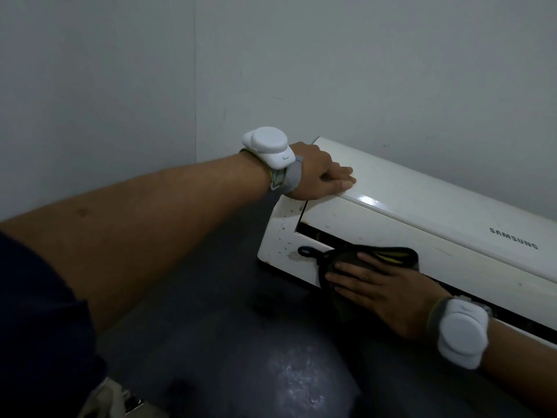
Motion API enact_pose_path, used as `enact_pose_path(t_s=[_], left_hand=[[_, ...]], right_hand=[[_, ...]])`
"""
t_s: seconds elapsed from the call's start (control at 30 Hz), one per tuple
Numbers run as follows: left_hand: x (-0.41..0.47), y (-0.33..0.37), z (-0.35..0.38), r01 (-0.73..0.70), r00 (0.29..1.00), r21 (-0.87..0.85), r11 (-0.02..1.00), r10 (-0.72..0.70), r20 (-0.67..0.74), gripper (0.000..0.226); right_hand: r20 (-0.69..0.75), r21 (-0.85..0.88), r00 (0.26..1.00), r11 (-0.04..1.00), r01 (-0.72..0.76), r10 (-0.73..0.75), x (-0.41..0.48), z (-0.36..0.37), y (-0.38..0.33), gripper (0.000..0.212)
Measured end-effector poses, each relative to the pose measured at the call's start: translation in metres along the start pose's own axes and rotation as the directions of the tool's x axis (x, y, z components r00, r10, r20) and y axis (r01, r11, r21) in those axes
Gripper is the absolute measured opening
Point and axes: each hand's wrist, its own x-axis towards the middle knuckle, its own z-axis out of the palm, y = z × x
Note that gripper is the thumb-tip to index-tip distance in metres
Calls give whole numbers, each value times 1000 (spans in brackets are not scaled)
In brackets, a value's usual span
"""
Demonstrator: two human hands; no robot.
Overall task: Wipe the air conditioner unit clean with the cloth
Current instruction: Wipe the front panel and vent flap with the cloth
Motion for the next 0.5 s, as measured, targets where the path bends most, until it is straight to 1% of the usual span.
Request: enact_pose_path(t_s=[0.1, 0.17, 0.27, 0.3, 0.37, 0.4, 0.47, 0.5], left_hand=[[1, 0, -2, 4, 999, 21, 1000, -3, -52, 46], [4, -1, -5, 6, 996, 20, 1000, -4, -88, 44], [10, -2, -11, 66, 993, 14, 998, -65, -103, 46], [12, -2, -13, 80, 992, 4, 997, -79, -103, 49], [13, -3, -16, 90, 990, -56, 994, -96, -105, 51], [12, -4, -16, 93, 988, -106, 990, -105, -111, 48], [9, -9, -16, 84, 985, -218, 972, -115, -132, 45], [6, -12, -14, 71, 983, -267, 961, -112, -143, 46]], right_hand=[[37, 25, 999, 1000, -4, 3, 13, -9, 8, 65], [34, 13, 999, 1000, -18, 18, 29, -16, 8, 63], [44, 15, 999, 1000, -8, 8, 59, -12, -2, 61], [82, 46, 997, 999, -1, -2, 70, -9, -7, 61], [162, 81, 987, 997, -7, -7, 84, -4, -14, 62], [171, 88, 985, 996, -17, 2, 86, -3, -17, 63], [158, 104, 987, 994, -39, 22, 80, -2, -18, 62], [124, 78, 992, 997, -23, 13, 75, -3, -19, 63]])
